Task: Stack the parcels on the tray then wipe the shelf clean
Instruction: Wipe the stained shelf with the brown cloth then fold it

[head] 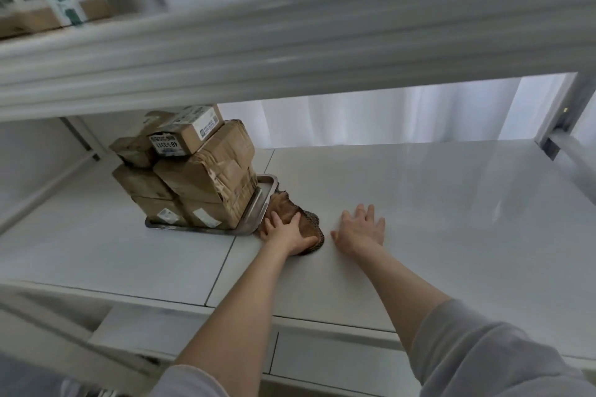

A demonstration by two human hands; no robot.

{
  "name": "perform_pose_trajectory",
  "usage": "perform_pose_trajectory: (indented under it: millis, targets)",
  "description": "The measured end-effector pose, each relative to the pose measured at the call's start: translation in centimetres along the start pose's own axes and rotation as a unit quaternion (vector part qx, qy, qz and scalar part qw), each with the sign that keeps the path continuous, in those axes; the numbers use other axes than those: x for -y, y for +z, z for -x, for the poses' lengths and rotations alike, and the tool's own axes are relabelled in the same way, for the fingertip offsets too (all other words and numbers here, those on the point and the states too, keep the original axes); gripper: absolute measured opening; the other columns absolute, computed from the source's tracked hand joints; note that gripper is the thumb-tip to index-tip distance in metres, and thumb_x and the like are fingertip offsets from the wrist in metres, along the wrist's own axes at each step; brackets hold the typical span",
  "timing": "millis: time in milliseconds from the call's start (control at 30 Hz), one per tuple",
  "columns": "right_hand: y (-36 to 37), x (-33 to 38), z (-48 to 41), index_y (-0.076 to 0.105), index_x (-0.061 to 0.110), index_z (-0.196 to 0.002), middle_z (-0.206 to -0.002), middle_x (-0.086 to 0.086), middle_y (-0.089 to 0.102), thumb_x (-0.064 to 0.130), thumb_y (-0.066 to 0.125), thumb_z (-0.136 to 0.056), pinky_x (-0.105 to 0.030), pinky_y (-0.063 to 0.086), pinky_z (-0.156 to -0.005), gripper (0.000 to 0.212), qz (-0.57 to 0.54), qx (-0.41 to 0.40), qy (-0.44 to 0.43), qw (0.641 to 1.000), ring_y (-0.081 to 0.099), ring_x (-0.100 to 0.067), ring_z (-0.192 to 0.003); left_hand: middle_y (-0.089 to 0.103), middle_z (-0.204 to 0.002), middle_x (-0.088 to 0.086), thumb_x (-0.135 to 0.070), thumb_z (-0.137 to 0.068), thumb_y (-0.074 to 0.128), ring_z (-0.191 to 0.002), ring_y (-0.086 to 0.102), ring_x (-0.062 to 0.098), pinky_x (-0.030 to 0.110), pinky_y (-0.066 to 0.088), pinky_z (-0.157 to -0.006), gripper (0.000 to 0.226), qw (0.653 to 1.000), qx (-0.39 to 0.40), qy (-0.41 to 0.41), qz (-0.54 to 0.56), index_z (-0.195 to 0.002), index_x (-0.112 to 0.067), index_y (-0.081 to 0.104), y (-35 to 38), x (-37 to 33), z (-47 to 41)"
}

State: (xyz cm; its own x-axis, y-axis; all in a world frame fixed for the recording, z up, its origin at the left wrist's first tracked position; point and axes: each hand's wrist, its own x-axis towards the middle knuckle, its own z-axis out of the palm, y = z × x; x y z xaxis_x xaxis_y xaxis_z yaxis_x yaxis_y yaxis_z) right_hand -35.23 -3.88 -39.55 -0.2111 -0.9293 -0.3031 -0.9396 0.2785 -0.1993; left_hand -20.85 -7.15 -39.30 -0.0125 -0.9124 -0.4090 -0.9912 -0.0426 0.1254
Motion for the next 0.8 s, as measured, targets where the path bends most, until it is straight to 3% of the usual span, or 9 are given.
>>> perform_pose_trajectory:
  millis: [167,267,400,633,800]
  targets:
    - [-0.4,-3.5,2.6,0.015,0.016,-0.154,-0.162,-0.013,-0.004,0.039,0.033,-0.102,-0.051,0.001,-0.119,0.059,-0.007,-0.008,0.003,1.000,-0.011,-0.033,-0.148,-0.014,-0.157,0.021,-0.062,-0.083,0.054,-0.145,-0.012,0.040,0.052,0.004,-0.118,0.098,0.999,0.011,-0.038,0.031,-0.152,-0.025,-0.007,0.6,-1.3,3.1]
    - [-0.8,-7.1,3.9,0.015,0.013,-0.154,-0.162,-0.013,-0.005,0.033,0.032,-0.103,-0.051,0.001,-0.119,0.057,-0.005,-0.010,0.023,1.000,-0.011,-0.034,-0.148,-0.020,-0.157,0.018,-0.058,-0.082,0.059,-0.144,-0.016,0.039,0.053,0.001,-0.117,0.096,0.998,0.033,-0.018,0.044,-0.152,-0.032,-0.002,1.1,-3.4,4.5]
    - [-1.5,-12.1,5.3,0.018,0.010,-0.153,-0.162,-0.012,-0.002,0.026,0.032,-0.103,-0.049,0.004,-0.120,0.055,-0.017,-0.031,0.046,0.998,-0.009,-0.033,-0.148,-0.022,-0.156,0.015,-0.057,-0.079,0.063,-0.144,-0.018,0.040,0.055,-0.003,-0.117,0.090,0.997,0.049,0.045,0.036,-0.149,-0.044,0.008,2.1,-8.1,5.8]
    - [-2.1,-19.4,7.4,0.024,0.014,-0.151,-0.162,-0.010,0.003,0.018,0.031,-0.100,-0.049,0.009,-0.119,0.052,-0.008,-0.042,0.097,0.994,-0.005,-0.033,-0.148,-0.014,-0.159,0.010,-0.052,-0.079,0.066,-0.145,-0.014,0.037,0.053,-0.004,-0.116,0.079,0.975,0.059,0.216,-0.013,-0.145,-0.048,0.022,5.2,-17.7,8.1]
    - [-2.0,-21.0,8.3,0.036,0.018,-0.142,-0.156,-0.011,0.018,0.019,0.037,-0.097,-0.048,0.022,-0.113,0.045,-0.012,-0.050,0.126,0.991,0.013,-0.033,-0.144,-0.002,-0.161,0.004,-0.045,-0.078,0.071,-0.147,-0.007,0.031,0.049,0.001,-0.119,0.073,0.949,0.057,0.307,-0.039,-0.141,-0.046,0.035,6.7,-20.2,9.2]
